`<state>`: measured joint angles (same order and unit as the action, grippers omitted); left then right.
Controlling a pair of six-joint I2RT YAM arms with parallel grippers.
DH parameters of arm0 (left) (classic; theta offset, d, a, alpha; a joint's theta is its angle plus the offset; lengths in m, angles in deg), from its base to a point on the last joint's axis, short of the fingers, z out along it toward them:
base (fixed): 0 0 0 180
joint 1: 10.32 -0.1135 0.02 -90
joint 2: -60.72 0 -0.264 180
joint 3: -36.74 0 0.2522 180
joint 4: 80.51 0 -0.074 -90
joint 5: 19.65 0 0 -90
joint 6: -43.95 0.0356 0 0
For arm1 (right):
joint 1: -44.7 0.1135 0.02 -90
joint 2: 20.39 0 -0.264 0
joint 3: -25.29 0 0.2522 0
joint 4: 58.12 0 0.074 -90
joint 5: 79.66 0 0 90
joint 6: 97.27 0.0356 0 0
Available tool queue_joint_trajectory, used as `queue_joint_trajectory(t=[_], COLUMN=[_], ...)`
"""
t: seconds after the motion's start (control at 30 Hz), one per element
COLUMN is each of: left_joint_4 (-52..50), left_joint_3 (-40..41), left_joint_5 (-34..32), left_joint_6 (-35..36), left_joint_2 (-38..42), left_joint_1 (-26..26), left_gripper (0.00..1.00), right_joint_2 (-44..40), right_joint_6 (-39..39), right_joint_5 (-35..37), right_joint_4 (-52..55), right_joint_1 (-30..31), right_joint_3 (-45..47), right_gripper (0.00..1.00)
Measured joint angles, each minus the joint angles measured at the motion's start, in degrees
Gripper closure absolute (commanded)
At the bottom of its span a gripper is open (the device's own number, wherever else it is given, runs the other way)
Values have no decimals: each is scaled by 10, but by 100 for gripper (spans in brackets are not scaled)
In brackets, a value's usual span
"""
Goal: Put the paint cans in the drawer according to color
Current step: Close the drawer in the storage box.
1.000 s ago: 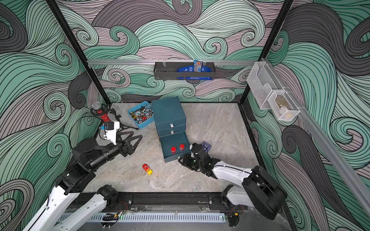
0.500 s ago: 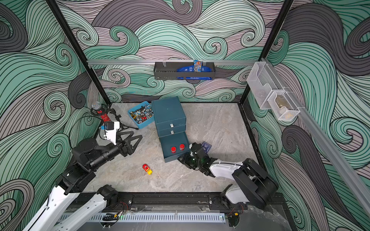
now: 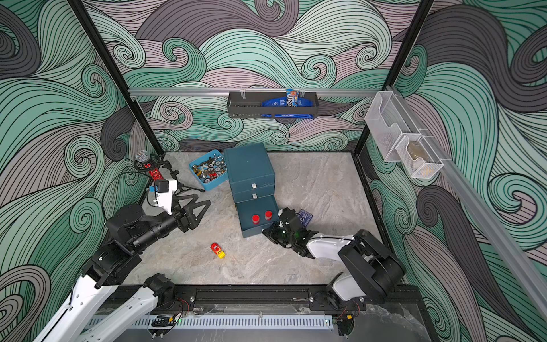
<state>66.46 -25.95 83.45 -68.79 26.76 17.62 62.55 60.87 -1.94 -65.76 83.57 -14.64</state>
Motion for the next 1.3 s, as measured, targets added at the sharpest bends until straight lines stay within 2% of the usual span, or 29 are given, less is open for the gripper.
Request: queue_joint_trajectory(t=[0.2, 0.47, 0.63, 0.87, 1.3], left_joint_4=[0, 0, -1, 0, 1], left_joint_3=[2, 8, 11, 11, 18], left_joint_5=[-1, -7, -9, -11, -13], left_joint_6=[-2, -6, -9, -9, -11], left_joint_2=[10, 16, 16, 16, 16], left_joint_1=[0, 0, 0, 0, 0], left_gripper=[22, 22, 21, 21, 22], right_joint_2=[40, 156, 196, 223, 217], right_joint_6=[-2, -12, -7, 23, 136], right_joint_5=[2, 2, 8, 14, 49], right_joint_4=[9, 13, 13, -2, -88], right_joint_1=[-22, -44, -53, -58, -50], right_joint_3=[-59, -172, -213, -225, -191], right_gripper=[100, 100, 100, 100, 99])
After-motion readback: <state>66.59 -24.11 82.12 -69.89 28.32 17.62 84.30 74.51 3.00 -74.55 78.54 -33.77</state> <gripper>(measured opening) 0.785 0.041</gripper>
